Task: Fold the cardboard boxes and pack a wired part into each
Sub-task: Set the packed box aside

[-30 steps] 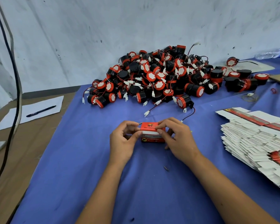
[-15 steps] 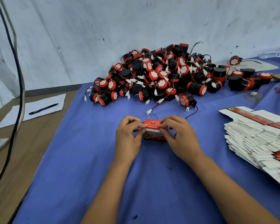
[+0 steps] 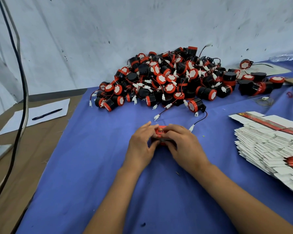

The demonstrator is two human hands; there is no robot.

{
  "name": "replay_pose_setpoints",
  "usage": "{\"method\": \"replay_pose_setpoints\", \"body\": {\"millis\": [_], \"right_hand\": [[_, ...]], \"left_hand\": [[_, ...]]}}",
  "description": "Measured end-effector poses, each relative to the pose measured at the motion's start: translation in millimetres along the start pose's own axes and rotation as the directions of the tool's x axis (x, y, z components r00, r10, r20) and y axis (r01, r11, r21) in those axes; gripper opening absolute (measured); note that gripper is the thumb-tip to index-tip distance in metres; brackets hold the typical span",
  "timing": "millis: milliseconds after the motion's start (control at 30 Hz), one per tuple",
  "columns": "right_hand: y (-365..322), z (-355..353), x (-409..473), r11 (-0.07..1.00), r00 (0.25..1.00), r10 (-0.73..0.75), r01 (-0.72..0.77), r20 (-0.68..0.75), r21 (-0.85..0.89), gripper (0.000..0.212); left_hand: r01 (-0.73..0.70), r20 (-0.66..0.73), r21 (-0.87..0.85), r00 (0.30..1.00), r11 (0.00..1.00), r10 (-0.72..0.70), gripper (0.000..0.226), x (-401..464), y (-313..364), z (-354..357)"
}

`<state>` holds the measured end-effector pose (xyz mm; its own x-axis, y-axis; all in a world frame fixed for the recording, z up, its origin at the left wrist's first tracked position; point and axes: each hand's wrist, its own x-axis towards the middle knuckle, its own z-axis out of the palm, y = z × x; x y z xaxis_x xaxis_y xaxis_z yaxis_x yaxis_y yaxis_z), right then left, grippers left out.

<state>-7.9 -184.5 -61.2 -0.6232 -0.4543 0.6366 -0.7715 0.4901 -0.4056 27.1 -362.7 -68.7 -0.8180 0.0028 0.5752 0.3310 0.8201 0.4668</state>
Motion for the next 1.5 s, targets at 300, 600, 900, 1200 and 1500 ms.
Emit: {"method": "replay_pose_setpoints", "body": {"millis": [300, 600, 900, 1200, 1500], "right_hand": [[-7.1, -9.2, -9.4, 0.990, 0.981, 0.138, -0.138, 0.133, -0.010, 0.028], [-18.5, -153.4, -20.0, 0.968, 0.962, 0.178, -0.209, -0.209, -0.137, 0.049], [-26.3, -445.9, -138.9, 0.366, 0.519, 0.580, -0.854, -0.628, -0.369, 0.035], [-24.1, -477.2, -194.4, 0.121, 0.256, 0.815, -0.953, -0.520, -0.279, 0.069], [54.6, -308.0, -72.5, 0.505, 0.559, 0.820, -0.809, -0.125, -0.302, 0.038]], "left_hand": [[0.331, 0.173, -0.253, 0.940, 0.909, -0.294, 0.034, 7.0, 5.2, -4.9], [0.190, 0.085, -0.487, 0.982, 0.852, -0.170, 0.028, 55.3, 137.6, -11.8], [-0.157, 0.131, -0.763, 0.912, 0.626, 0.388, 0.027, 81.5, 443.6, 89.3], [-0.354, 0.309, -0.608, 0.719, 0.711, 0.622, 0.019, 43.6, 507.5, 146.3], [0.335, 0.250, -0.370, 0.934, 0.867, -0.255, 0.019, 64.3, 317.1, 157.5]]}}
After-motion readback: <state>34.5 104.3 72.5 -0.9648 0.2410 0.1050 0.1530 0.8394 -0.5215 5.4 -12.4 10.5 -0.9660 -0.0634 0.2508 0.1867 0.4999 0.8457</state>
